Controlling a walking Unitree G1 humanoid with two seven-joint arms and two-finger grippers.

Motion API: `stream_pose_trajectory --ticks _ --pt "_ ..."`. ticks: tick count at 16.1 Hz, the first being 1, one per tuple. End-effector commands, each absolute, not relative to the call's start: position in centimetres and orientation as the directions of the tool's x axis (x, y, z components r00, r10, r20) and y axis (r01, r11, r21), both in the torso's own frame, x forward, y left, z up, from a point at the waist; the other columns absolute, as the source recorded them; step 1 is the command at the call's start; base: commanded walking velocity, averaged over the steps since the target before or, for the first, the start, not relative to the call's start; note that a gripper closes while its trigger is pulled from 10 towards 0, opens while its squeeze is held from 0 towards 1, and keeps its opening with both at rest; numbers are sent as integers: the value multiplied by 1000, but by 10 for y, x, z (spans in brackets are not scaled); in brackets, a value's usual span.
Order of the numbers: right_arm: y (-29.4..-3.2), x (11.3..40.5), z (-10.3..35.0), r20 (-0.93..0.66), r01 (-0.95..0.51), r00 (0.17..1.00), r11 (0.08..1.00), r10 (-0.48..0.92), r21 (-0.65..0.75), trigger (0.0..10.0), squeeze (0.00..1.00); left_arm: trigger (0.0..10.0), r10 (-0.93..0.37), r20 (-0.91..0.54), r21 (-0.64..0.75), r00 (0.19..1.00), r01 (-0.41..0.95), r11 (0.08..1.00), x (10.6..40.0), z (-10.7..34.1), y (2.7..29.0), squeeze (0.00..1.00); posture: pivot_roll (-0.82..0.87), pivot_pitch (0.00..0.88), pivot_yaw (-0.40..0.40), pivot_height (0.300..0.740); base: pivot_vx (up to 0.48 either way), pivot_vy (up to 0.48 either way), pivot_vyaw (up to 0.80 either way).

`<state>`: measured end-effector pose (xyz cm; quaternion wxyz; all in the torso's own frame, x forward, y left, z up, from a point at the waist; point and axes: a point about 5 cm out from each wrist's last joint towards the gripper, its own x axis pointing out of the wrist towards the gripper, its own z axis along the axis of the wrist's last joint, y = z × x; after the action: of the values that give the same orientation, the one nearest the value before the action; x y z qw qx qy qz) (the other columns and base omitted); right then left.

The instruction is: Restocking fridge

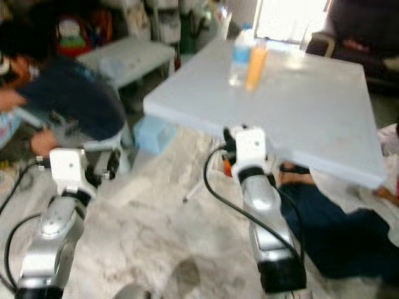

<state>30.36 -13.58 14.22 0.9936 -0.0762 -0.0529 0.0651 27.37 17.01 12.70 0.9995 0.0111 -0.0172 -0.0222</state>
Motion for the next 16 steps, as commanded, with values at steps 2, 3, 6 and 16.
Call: stream_pose_trajectory --ticks 2,3,6,16 --pt "-120 314 160 161 -171 966 967 202 -187 10000 0 10000 -32 60 57 998 28 998 274 136 176 0 138 0 -79 740 0 0 800" --pt "-120 315 164 177 -176 961 963 214 -206 10000 0 10000 -29 82 80 996 23 997 273 141 176 0 148 0 -81 740 0 0 800" --pt "-125 315 159 188 -151 964 970 188 -191 10000 0 10000 -2 68 87 998 -4 996 266 136 178 0 139 0 -41 740 0 0 800" --pt "-131 290 133 102 -178 977 981 185 -72 10000 0 10000 57 -6 76 998 -56 996 249 119 189 0 140 0 -45 740 0 0 800"
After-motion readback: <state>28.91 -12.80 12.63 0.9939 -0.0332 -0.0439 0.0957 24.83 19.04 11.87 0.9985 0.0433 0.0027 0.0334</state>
